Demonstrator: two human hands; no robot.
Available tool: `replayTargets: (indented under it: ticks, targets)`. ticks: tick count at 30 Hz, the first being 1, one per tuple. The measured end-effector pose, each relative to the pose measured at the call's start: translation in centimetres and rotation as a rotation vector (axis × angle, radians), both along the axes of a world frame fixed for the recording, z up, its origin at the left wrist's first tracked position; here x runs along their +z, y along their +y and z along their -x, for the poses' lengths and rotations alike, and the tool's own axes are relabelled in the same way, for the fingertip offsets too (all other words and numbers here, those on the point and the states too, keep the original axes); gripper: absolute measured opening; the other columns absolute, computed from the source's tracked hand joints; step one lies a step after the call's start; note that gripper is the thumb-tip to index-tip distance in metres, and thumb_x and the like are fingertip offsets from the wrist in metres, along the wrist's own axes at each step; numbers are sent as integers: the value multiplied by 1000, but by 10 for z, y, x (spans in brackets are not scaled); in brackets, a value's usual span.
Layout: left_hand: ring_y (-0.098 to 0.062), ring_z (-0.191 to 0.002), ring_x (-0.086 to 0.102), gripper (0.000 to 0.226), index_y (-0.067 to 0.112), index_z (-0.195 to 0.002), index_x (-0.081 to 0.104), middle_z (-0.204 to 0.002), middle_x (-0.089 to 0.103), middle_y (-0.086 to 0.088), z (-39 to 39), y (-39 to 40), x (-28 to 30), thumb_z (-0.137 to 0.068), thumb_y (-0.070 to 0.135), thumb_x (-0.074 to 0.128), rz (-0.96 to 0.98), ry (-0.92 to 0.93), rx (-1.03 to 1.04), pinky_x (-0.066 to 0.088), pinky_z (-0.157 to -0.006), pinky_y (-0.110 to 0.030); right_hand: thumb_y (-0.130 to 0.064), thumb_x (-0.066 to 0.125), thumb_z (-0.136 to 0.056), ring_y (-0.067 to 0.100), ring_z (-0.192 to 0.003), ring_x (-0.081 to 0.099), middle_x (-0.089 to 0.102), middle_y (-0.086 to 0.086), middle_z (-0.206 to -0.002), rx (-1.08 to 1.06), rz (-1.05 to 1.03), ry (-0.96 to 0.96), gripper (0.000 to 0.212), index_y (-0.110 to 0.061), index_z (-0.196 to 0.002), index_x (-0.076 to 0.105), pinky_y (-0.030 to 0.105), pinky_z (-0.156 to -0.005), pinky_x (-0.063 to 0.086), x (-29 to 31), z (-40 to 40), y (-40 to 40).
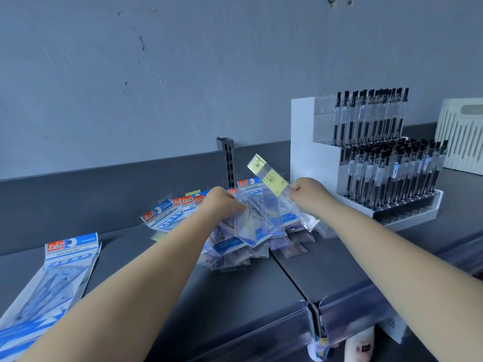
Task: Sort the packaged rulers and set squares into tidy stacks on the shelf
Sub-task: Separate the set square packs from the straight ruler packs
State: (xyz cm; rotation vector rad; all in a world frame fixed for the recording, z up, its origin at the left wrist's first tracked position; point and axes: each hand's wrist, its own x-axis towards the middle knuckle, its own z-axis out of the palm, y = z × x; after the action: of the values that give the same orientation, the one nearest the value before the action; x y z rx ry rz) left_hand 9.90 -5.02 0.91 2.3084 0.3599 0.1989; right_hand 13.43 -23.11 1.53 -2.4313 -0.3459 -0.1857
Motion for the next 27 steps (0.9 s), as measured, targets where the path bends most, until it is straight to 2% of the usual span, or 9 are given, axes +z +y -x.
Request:
replayTargets:
  ticks: [2,5,8,11,13,17,19,24,27]
  targets:
    - [-18,-55,38,28,13,-65,44,-66,45,-7,4,4,4,-81,9,68,73,-91,16,32,-50,-22,-7,42,-93,19,-61,35,38,7,-65,30,-126,-3,26,-4,-67,44,26,-50,23,3,5,2]
    - [-14,-49,47,20,14,-72,49,-68,57,-4,18,9,12,-83,2,61,220,-194,27,31,-41,-17,-2,44,-88,18,-66,37,44,10,-74,63,-377,22,16,11,-84,54,26,-56,25,6,16,8]
    - [-9,-39,52,17,14,-76,52,-69,61,-3,41,17,18,-86,1,54,345,-272,43,31,-44,-19,2,46,-83,21,-67,45,53,8,-76,108,-538,79,16,-9,-76,55,28,-61,37,8,33,21]
    - [-14,-51,55,13,14,-82,52,-74,63,-3,69,29,20,-92,6,47,464,-307,78,34,-48,-21,5,47,-83,19,-63,50,55,7,-72,199,-667,174,22,-15,-79,55,29,-60,42,7,55,40]
    - [-17,-55,55,11,13,-86,53,-75,63,-3,90,41,18,-93,7,46,523,-327,100,35,-50,-22,7,48,-83,16,-61,53,56,7,-73,252,-710,225,22,-12,-89,56,30,-63,45,4,71,55]
    - [-16,-53,57,16,16,-86,52,-77,64,-3,135,72,14,-91,3,45,528,-367,170,41,-44,-19,12,51,-79,18,-61,56,58,11,-83,347,-753,334,41,-11,-112,53,32,-63,50,-1,104,92]
    - [-18,-55,59,17,16,-91,53,-79,66,-3,157,88,11,-89,0,48,524,-371,189,42,-41,-18,15,50,-78,18,-60,55,56,11,-82,399,-775,389,39,-13,-106,53,28,-57,49,-2,122,111]
    - [-19,-62,63,22,14,-102,55,-88,69,-6,205,132,10,-86,0,58,513,-385,221,50,-52,-24,13,52,-77,21,-71,55,55,13,-86,480,-761,420,39,-22,-94,53,40,-71,52,-4,156,162]
    - [-16,-62,63,23,17,-101,57,-85,70,-3,227,162,11,-85,1,61,522,-409,229,50,-47,-23,11,50,-80,21,-68,56,56,12,-80,546,-776,445,33,-18,-95,54,38,-67,53,-2,174,193]
